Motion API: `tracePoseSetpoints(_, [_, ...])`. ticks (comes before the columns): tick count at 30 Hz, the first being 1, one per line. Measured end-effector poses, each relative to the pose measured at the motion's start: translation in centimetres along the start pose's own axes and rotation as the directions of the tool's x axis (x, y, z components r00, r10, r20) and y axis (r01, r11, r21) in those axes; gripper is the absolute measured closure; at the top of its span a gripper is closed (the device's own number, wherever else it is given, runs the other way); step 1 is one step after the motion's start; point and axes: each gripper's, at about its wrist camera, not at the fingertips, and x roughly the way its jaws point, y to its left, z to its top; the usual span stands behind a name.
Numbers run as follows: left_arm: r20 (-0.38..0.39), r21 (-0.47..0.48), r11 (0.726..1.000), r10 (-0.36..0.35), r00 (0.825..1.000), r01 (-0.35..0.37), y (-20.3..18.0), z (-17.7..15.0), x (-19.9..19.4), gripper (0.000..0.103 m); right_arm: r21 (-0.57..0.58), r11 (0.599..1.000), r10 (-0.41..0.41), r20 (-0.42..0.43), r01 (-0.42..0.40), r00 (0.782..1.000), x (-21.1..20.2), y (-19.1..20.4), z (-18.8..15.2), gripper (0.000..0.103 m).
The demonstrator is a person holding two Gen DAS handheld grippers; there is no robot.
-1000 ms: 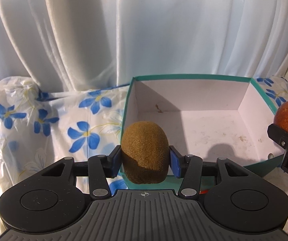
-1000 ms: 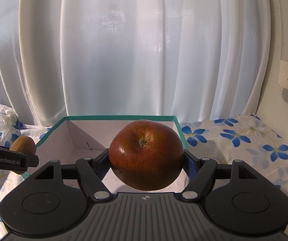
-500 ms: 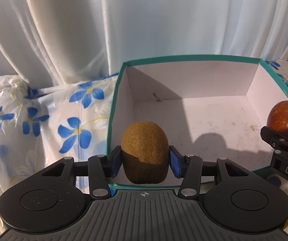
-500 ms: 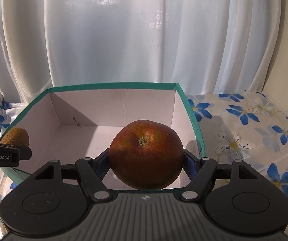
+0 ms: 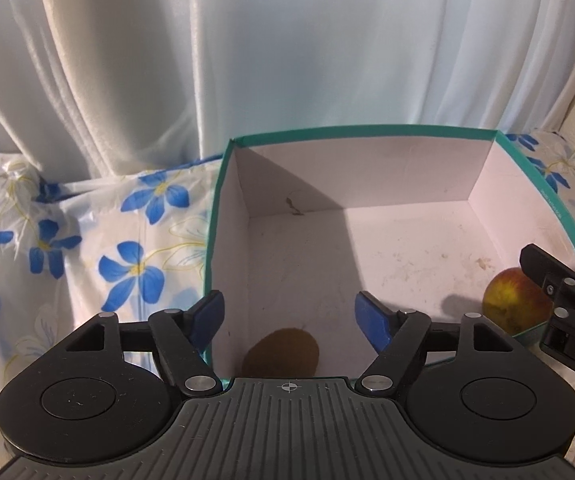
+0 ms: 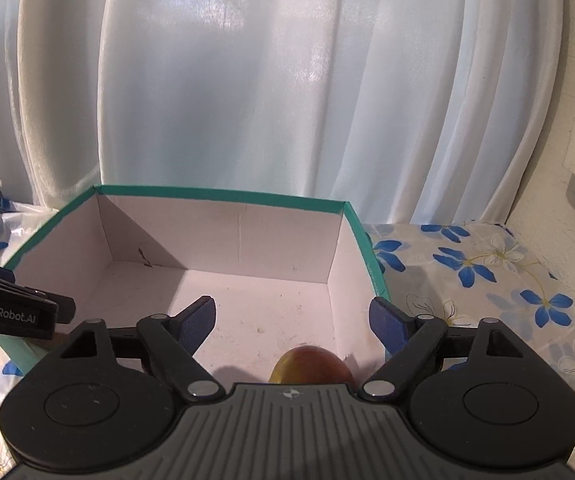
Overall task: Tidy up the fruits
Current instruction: 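Open the left tool to drop the kiwi while the right tool drops the apple into the box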
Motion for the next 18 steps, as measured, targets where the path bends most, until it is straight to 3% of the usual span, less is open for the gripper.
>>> tracePoseSetpoints(5, [0.083,0.011,1.000,0.017,0.996,-0.018,-0.3,-0.2,-2.2,0.013,0.121,0.992,0.009,0.085,-0.020,0.996,-3.9,-1.8,-0.5,0.001])
tracePoseSetpoints(18, [0.173,0.004,1.000,0.021,0.985,-0.022,-0.5,-2.3,-6.6,0.010,0.098,0.995,-0.022,0.117,0.011,0.993,-9.2,-2.1,-3.0,0.000])
